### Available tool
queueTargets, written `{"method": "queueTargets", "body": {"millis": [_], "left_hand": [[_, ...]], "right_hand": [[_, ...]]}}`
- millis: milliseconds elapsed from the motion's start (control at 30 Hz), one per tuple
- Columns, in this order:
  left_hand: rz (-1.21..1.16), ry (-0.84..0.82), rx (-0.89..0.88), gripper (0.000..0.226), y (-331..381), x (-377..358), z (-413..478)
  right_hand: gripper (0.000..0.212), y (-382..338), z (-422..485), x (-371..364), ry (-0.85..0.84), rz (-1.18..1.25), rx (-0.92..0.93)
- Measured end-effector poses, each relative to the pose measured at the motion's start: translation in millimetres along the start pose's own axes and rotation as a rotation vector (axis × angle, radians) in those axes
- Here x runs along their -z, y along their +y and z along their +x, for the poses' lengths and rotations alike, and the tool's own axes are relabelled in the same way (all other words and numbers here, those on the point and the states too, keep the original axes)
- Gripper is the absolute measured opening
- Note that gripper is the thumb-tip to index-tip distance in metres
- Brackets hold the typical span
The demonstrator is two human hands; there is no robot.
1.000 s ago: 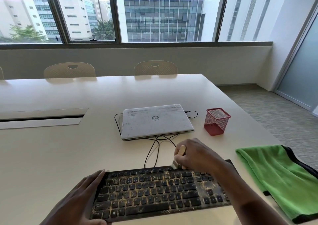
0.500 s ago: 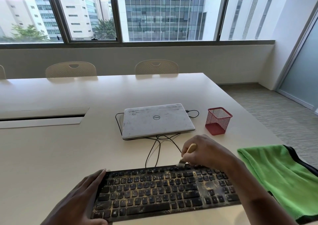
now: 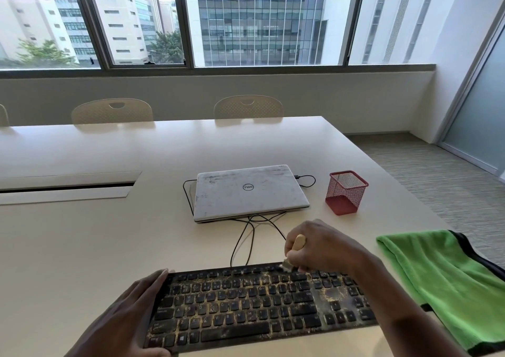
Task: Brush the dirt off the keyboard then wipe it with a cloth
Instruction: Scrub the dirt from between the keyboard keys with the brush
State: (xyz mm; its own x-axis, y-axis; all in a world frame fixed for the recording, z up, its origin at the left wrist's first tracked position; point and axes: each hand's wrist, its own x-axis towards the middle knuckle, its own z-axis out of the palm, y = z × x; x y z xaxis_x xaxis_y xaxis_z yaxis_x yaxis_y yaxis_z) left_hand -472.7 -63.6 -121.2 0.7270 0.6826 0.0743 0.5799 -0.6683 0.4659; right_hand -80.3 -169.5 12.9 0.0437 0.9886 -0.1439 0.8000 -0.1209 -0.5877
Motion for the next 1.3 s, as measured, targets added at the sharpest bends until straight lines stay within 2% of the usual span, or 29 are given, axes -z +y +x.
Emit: {"method": "queueTargets", "body": {"millis": [67, 233, 400, 567, 700, 867, 1033, 1200, 1300], "left_hand": [[-0.005, 0.006, 0.0, 0.13, -1, 0, 0], [-0.007, 0.01, 0.005, 0.131, -1, -1, 0], [0.002, 0.011, 0.001, 0.13, 1, -1, -1], [0.002, 0.003, 0.0, 0.13, 2, 0, -1], [0.003, -0.003, 0.0, 0.131, 2, 0, -2], [-0.001, -0.006, 0.003, 0.131, 2, 0, -1], [-0.002, 0.018, -0.002, 0.129, 4, 0, -1], [-0.002, 0.007, -0.001, 0.13, 2, -1, -2], [-0.003, 0.013, -0.002, 0.13, 3, 0, -2]], "right_hand": [[0.007, -1, 0, 0, -0.022, 0.001, 0.012], [0.01, -5, 3, -4, 0.147, 0.035, 0.022], [0.009, -8, 4, -17, 0.074, 0.055, -0.023], [0.009, -12, 5, -15, 0.166, 0.038, -0.029], [0.008, -12, 6, -19, 0.053, 0.043, -0.014], [0.01, -17, 9, -21, 0.179, 0.093, -0.026], [0.011, -18, 9, -25, 0.066, 0.058, -0.012], [0.012, -20, 11, -22, 0.126, 0.051, 0.007], [0.011, -19, 11, -23, 0.033, 0.035, 0.008]]}}
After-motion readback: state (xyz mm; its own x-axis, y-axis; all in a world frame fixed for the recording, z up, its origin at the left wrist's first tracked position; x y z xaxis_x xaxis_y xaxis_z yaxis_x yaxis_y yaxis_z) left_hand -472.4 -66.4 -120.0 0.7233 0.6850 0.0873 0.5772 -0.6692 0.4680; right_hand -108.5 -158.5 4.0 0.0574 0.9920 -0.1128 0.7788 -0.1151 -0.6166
